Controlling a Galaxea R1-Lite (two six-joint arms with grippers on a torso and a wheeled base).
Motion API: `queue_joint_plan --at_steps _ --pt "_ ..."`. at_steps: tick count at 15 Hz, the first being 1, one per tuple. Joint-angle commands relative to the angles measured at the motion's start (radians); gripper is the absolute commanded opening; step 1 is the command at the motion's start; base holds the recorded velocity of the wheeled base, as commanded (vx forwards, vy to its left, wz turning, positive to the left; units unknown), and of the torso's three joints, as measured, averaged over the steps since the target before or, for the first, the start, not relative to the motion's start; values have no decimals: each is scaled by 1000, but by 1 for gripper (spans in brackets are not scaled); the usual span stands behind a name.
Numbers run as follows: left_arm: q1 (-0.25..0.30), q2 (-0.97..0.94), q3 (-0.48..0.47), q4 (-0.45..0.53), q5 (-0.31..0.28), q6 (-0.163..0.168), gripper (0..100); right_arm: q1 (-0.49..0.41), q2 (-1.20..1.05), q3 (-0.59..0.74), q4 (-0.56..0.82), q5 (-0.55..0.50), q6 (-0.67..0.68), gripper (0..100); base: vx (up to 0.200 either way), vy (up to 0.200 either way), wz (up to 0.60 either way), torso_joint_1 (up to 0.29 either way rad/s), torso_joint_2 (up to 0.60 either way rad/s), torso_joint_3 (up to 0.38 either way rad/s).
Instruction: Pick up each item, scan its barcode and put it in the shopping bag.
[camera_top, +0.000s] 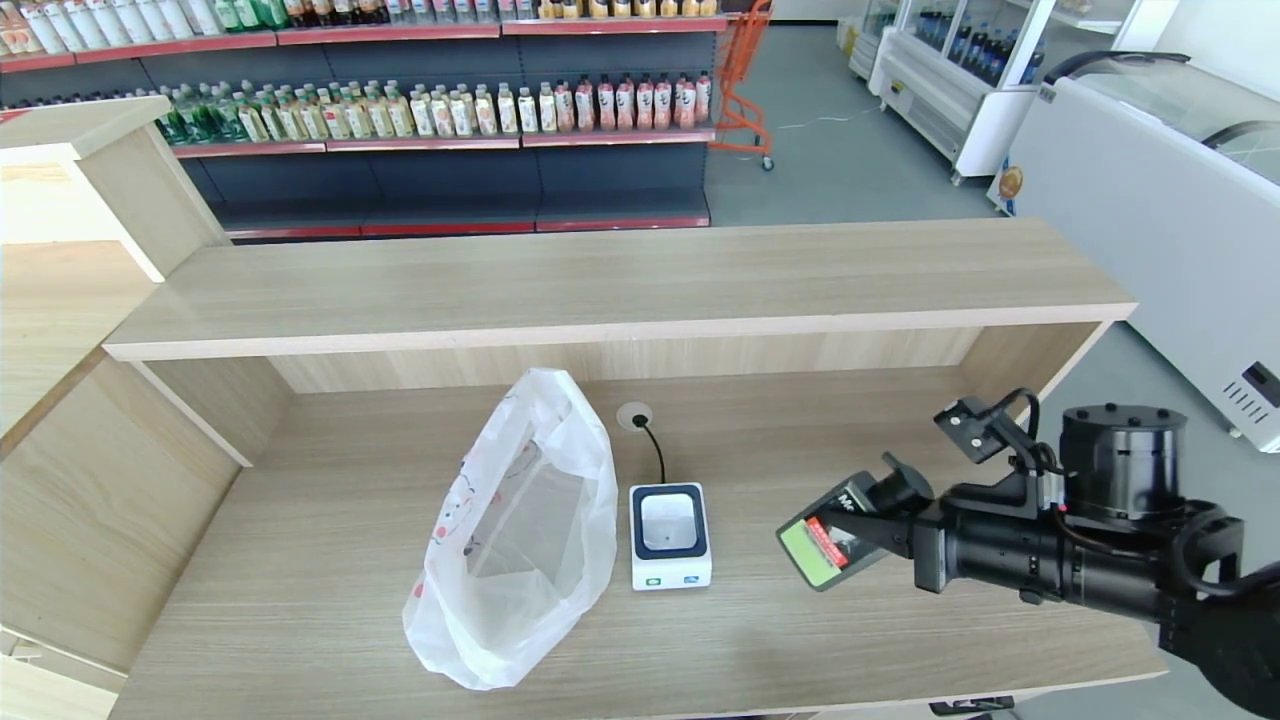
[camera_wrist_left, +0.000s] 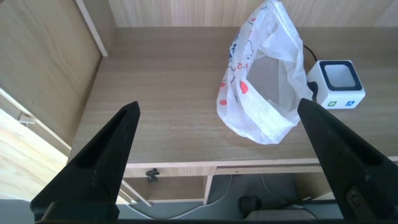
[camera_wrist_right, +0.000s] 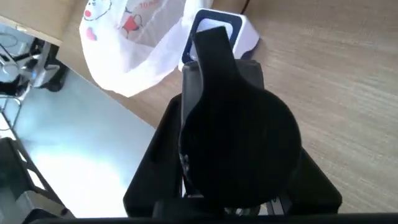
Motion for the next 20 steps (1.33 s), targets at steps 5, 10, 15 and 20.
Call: queue_joint_plan --at_steps 5,10,15,20 --pt "0 0 0 0 0 0 100 109 265 -270 3 -103 251 0 0 0 0 0 0 0" --pt "0 0 0 0 0 0 100 167 347 -284 -5 -123 252 0 0 0 0 0 0 0" --pt "0 0 0 0 0 0 100 180 411 -345 -5 -152 254 0 0 0 0 0 0 0" --pt "0 0 0 0 0 0 100 203 462 -420 -3 -167 255 0 0 0 0 0 0 0"
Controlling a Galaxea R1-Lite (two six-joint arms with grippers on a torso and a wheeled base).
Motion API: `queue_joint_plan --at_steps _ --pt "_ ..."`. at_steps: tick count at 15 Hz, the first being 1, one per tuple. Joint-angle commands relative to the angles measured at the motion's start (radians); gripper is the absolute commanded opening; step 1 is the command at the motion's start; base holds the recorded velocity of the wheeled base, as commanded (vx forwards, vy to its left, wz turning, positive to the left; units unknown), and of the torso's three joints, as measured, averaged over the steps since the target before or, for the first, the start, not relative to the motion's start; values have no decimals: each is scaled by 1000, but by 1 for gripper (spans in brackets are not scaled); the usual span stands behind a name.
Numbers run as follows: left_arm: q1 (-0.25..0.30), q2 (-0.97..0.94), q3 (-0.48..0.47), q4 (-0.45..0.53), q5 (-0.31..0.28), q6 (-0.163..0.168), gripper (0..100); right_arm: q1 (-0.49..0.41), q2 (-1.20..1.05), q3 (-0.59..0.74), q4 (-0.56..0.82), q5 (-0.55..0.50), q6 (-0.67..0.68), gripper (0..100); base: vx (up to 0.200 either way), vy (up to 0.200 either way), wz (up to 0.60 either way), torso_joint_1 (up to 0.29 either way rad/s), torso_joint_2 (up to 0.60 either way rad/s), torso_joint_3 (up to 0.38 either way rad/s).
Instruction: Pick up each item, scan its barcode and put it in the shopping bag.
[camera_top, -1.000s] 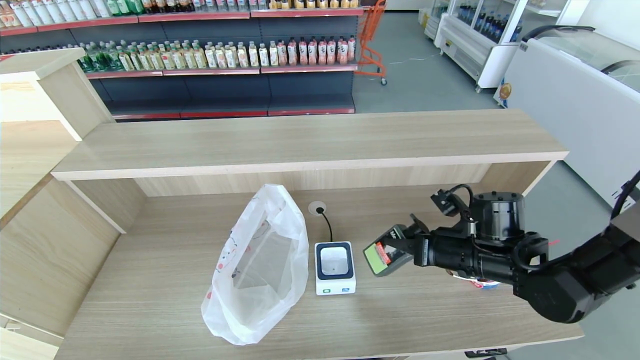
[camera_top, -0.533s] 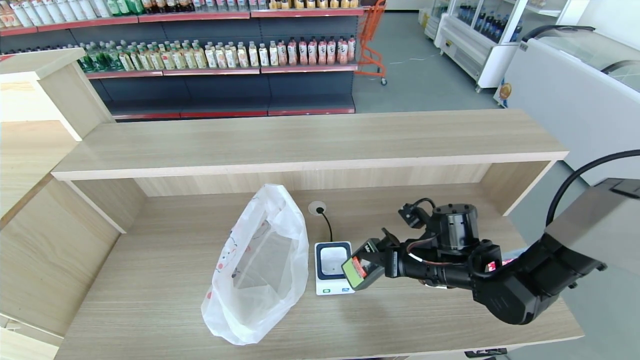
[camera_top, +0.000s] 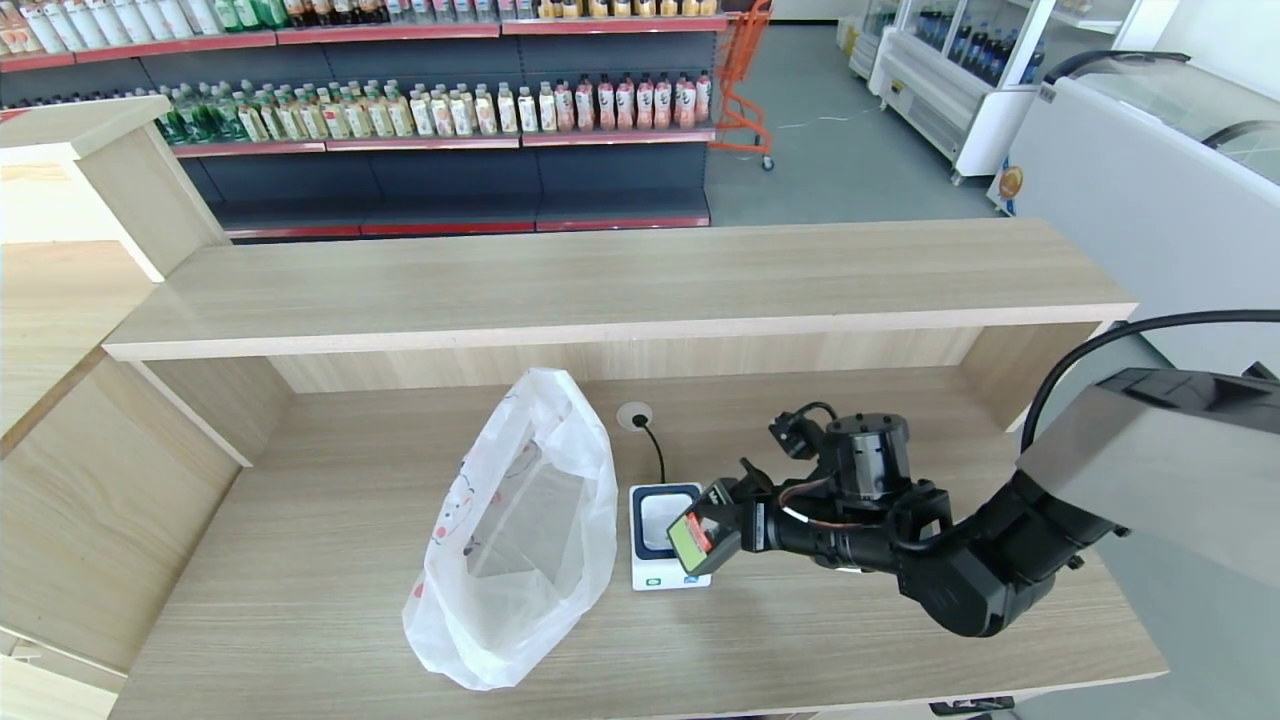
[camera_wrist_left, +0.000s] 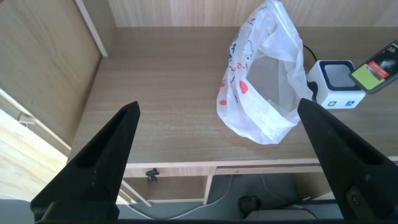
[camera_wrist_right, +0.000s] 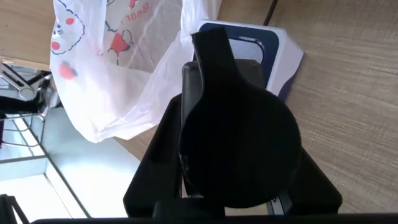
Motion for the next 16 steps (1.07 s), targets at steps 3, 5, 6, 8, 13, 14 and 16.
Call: queue_joint_plan --at_steps 3,5,6,8,13,14,16 --pt "0 0 0 0 0 0 100 24 63 -70 0 -29 -3 0 0 0 0 0 0 0" --pt "0 0 0 0 0 0 100 33 83 -82 0 -53 -3 0 0 0 0 0 0 0" --pt "0 0 0 0 0 0 100 33 84 -82 0 -53 -3 0 0 0 0 0 0 0" --pt "0 0 0 0 0 0 100 33 86 -82 -1 -53 -3 0 0 0 0 0 0 0" --pt "0 0 0 0 0 0 100 28 -167 -67 5 -79 233 0 0 0 0 0 0 0" --pt "0 0 0 0 0 0 100 14 -287 -30 33 -101 299 0 0 0 0 0 0 0" --pt "0 0 0 0 0 0 100 -41 -427 61 114 -105 186 0 0 0 0 0 0 0"
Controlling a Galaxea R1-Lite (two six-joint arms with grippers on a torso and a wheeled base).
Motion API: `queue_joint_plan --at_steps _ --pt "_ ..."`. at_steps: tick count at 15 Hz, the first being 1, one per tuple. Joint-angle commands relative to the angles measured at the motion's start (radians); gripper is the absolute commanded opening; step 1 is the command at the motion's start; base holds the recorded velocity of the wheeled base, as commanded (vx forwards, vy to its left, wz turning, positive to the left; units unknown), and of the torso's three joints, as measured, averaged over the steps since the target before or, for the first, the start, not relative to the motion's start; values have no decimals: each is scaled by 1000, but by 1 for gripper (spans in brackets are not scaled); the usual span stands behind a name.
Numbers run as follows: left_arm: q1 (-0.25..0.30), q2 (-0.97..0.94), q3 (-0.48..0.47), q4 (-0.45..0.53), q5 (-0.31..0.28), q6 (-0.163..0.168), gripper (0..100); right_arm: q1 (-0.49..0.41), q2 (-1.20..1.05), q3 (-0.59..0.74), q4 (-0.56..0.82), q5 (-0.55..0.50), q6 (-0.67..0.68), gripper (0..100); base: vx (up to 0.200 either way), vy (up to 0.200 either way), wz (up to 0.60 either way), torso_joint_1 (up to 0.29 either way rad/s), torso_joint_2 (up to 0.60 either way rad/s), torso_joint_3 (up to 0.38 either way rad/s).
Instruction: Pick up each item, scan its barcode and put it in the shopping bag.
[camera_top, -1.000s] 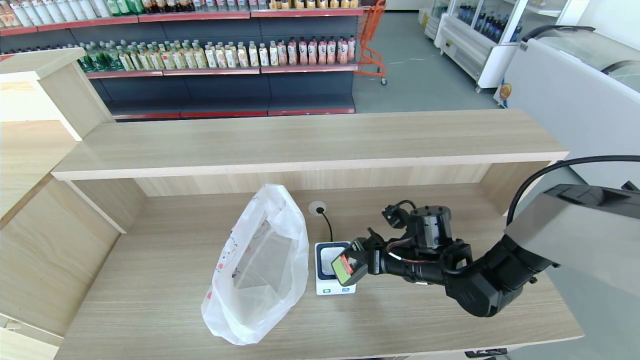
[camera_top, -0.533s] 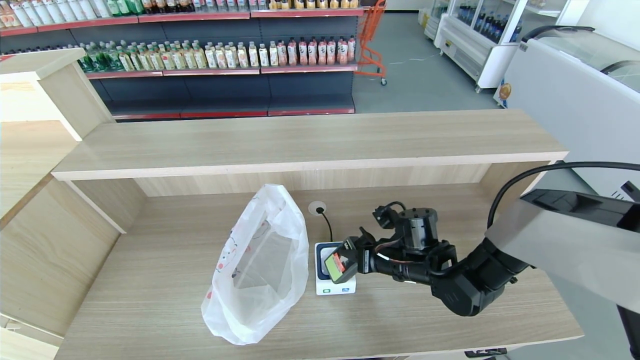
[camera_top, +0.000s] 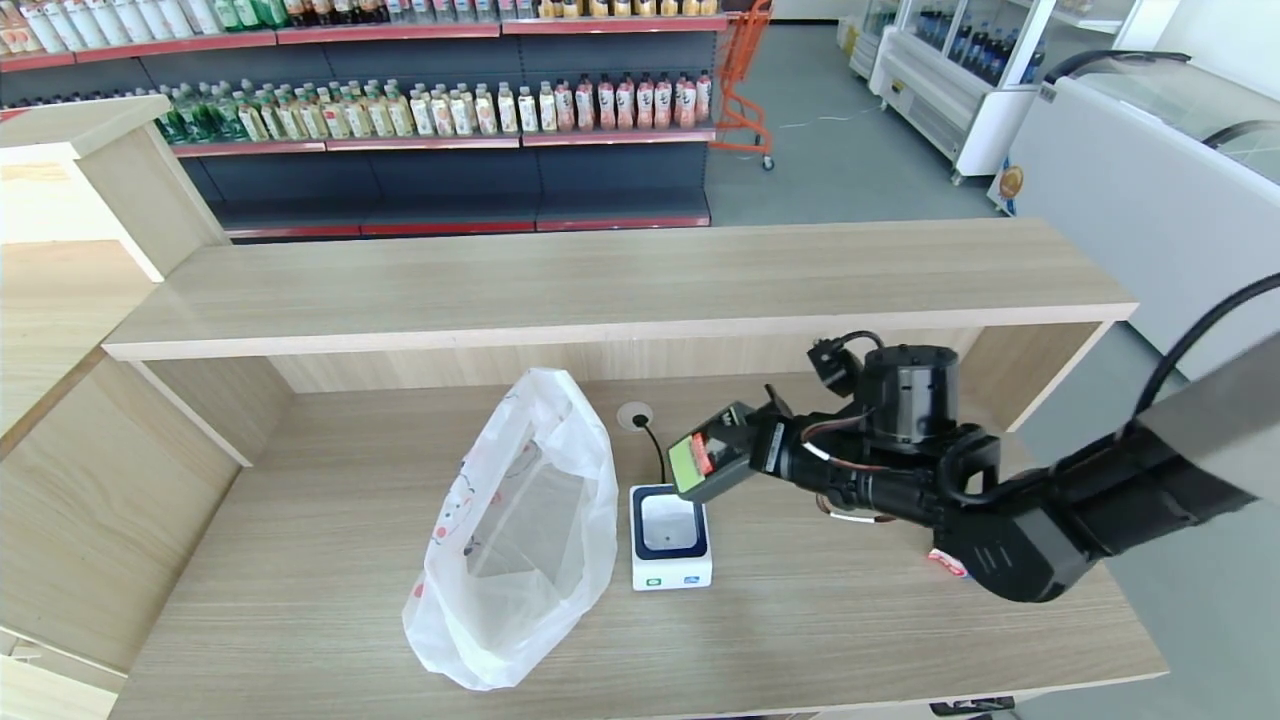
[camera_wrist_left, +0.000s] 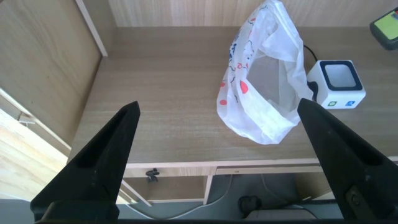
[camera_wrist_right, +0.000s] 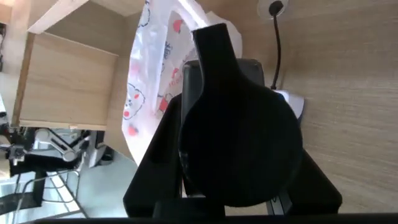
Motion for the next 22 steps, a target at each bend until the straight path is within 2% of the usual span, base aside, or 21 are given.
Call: queue_joint_plan --at_steps 1,2,3,4,12,15,19,22 --pt "0 0 0 0 0 0 100 -53 -238 113 60 -17 -70 0 0 0 0 0 0 0" --pt "0 0 0 0 0 0 100 -92 -261 202 55 -19 -263 0 0 0 0 0 0 0" --pt "0 0 0 0 0 0 100 -109 -261 242 50 -19 -338 0 0 0 0 0 0 0" --pt "0 0 0 0 0 0 100 -115 -260 267 38 -19 -352 0 0 0 0 0 0 0" --pt "0 0 0 0 0 0 100 -106 -241 300 17 -14 -346 0 0 0 0 0 0 0" --pt "0 0 0 0 -2 1 100 -62 -241 286 24 -17 -182 0 0 200 0 4 -1 1" --pt "0 0 0 0 -2 1 100 -31 -203 294 24 -17 -171 0 0 200 0 6 7 2" --pt "0 0 0 0 -2 1 100 10 -134 260 20 -21 -175 0 0 0 0 0 0 0"
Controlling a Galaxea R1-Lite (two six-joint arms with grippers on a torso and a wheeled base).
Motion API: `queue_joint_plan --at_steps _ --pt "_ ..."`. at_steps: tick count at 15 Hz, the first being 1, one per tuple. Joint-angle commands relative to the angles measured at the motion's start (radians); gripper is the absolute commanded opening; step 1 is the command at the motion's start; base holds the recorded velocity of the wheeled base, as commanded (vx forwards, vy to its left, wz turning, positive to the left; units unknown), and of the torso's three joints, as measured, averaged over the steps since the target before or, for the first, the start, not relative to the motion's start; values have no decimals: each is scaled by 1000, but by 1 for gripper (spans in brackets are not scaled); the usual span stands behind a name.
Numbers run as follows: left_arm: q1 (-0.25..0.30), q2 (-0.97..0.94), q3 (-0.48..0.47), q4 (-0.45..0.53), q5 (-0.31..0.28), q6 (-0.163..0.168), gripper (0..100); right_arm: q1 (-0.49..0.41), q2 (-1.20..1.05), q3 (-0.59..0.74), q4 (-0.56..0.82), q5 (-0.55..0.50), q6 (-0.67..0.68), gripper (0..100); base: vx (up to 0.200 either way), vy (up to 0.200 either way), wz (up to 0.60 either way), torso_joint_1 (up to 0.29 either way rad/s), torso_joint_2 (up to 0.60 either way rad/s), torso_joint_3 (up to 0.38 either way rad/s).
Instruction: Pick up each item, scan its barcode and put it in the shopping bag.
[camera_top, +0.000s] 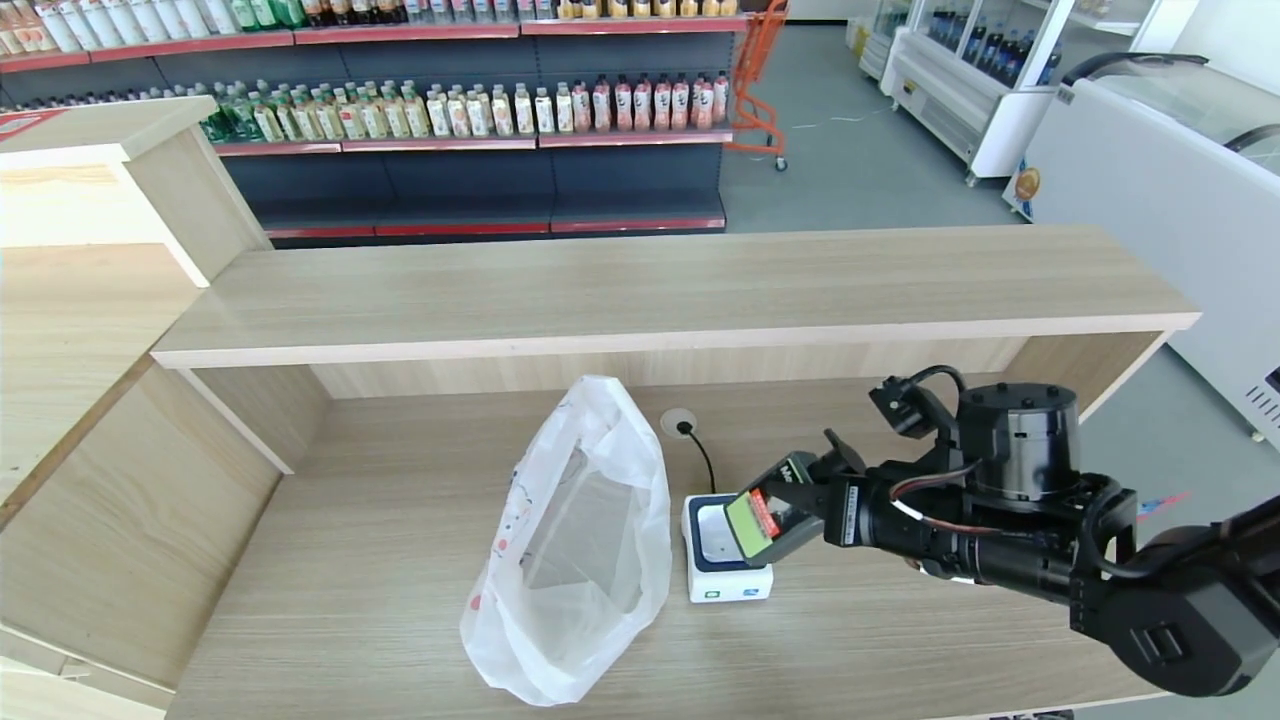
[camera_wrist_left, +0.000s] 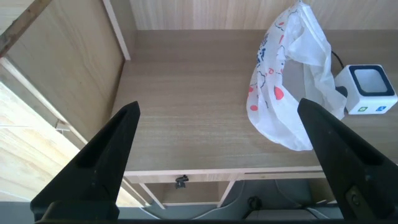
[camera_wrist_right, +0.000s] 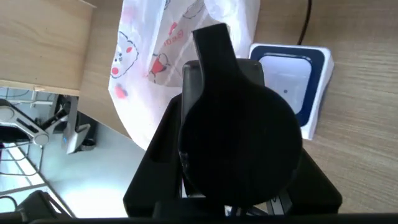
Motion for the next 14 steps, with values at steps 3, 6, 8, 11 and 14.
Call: queue_joint_plan --at_steps 3,6,8,11,14 --pt "0 0 0 0 0 -1 100 60 178 -55 -1 -15 -31 0 0 0 0 0 0 0" --pt "0 0 0 0 0 -1 100 100 380 -177 -89 -75 -87 0 0 0 0 0 0 0" --pt "0 0 0 0 0 -1 100 139 448 -278 -103 -95 -97 0 0 0 0 0 0 0" --pt "0 0 0 0 0 -1 100 178 524 -426 -99 -100 -142 0 0 0 0 0 0 0" --pt "0 0 0 0 0 -1 100 186 609 -501 -96 -93 -303 0 0 0 0 0 0 0"
